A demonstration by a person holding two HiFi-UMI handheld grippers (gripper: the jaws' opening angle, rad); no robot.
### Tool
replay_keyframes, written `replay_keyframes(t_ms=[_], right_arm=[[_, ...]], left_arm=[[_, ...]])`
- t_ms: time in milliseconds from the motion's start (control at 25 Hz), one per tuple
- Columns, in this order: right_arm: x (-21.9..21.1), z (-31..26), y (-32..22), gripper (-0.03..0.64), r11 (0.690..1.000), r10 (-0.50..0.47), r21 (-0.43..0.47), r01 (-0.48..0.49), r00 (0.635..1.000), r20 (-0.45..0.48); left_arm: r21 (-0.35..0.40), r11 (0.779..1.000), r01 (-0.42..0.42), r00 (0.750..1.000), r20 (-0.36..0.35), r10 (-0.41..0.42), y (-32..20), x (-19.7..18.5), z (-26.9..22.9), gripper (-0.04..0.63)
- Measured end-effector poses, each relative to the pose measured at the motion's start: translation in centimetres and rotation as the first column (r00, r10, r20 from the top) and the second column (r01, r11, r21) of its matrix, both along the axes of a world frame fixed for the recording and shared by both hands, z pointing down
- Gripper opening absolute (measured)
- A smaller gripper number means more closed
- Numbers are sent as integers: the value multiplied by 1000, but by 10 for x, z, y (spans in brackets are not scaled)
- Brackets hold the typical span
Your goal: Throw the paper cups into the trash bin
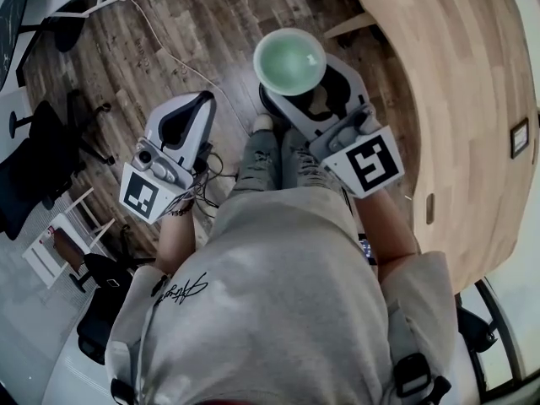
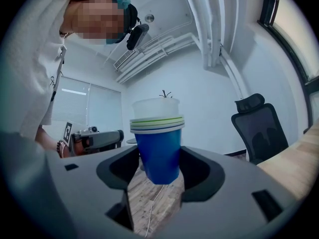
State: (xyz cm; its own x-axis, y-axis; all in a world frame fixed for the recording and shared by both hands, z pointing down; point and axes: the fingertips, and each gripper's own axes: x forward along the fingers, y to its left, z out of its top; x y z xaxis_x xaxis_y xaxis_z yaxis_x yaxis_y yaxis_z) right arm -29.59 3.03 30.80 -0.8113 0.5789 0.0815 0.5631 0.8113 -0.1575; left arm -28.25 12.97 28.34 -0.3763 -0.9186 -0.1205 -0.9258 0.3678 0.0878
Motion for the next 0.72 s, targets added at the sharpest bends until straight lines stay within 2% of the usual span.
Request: replay_keyframes(t_ms=[200,720], right_arm=[[3,29,2,258,1000,-23,1,23,999,-43],[11,94,10,258,999,-50,7,51,991,-123]], left_arm=[[-30,1000,-7,1000,-16,7,-5,2,23,0],[-18,1000,-10,997,-72,9,-11,-4,66,0]])
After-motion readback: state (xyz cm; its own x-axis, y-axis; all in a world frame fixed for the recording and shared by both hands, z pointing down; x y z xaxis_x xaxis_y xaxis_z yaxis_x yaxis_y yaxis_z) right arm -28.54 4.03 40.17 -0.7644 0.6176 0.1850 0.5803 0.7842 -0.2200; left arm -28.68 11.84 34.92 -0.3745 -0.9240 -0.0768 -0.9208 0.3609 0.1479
